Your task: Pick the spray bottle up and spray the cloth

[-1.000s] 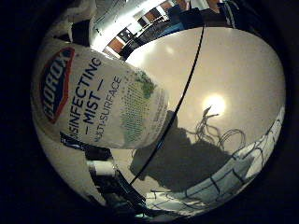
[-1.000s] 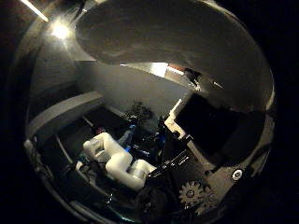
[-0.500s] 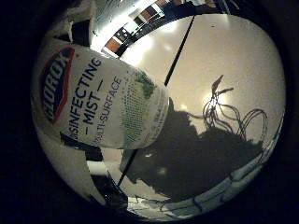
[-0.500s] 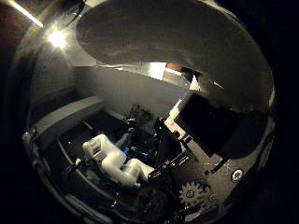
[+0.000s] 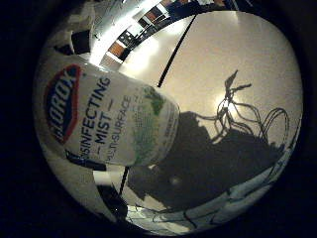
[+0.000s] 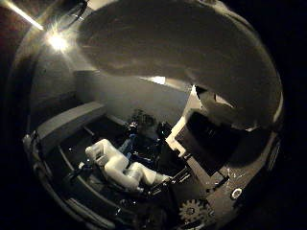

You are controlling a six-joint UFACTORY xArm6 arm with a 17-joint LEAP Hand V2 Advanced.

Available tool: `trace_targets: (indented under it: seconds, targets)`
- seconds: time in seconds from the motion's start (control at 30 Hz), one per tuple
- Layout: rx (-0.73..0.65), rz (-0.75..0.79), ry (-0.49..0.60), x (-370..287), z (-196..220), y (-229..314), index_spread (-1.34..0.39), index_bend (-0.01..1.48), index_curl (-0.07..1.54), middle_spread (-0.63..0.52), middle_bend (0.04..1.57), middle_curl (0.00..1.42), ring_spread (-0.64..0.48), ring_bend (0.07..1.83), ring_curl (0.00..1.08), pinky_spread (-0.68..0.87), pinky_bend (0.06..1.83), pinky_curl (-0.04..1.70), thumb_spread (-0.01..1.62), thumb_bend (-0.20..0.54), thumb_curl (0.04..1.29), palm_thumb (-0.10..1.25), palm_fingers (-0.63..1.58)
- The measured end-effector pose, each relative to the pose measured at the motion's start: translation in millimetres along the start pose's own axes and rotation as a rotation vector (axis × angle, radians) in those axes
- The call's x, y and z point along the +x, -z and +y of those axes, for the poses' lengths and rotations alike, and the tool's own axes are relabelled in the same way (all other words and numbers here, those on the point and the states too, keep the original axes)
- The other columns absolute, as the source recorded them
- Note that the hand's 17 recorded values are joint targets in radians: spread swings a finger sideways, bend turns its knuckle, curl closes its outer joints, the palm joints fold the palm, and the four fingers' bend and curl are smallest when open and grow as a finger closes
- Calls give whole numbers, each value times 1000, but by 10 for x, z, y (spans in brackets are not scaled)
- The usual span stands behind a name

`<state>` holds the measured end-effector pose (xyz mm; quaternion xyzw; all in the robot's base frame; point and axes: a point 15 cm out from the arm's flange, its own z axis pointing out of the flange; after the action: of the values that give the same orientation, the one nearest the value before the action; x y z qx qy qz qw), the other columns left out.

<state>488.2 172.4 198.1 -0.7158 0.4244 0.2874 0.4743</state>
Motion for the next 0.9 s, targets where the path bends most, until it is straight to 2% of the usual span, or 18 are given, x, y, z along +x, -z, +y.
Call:
trace_targets:
  seconds: [0.17, 0.3, 0.57, 0.73, 0.9]
  targets:
    - [0, 10, 7, 2, 6, 100, -442, 273, 553, -140, 689, 463, -197, 1236, 466, -342, 1079, 713, 796, -28, 701, 841, 488]
    - [-3, 26, 18, -12, 8, 220, -456, 295, 530, -103, 595, 433, -168, 1135, 432, -142, 917, 673, 916, -28, 648, 802, 280]
    - [-6, 92, 26, 28, 41, 597, -433, 280, 467, -48, 491, 394, -93, 927, 358, 256, 757, 568, 967, -24, 589, 800, 204]
    - [-4, 124, 31, 28, 66, 777, -417, 244, 438, -27, 420, 372, -54, 837, 324, 365, 696, 505, 975, -23, 570, 799, 202]
    - [-34, 156, -1, 81, 145, 878, -414, 199, 412, -12, 328, 349, -12, 739, 288, 412, 637, 441, 981, -24, 554, 785, 200]
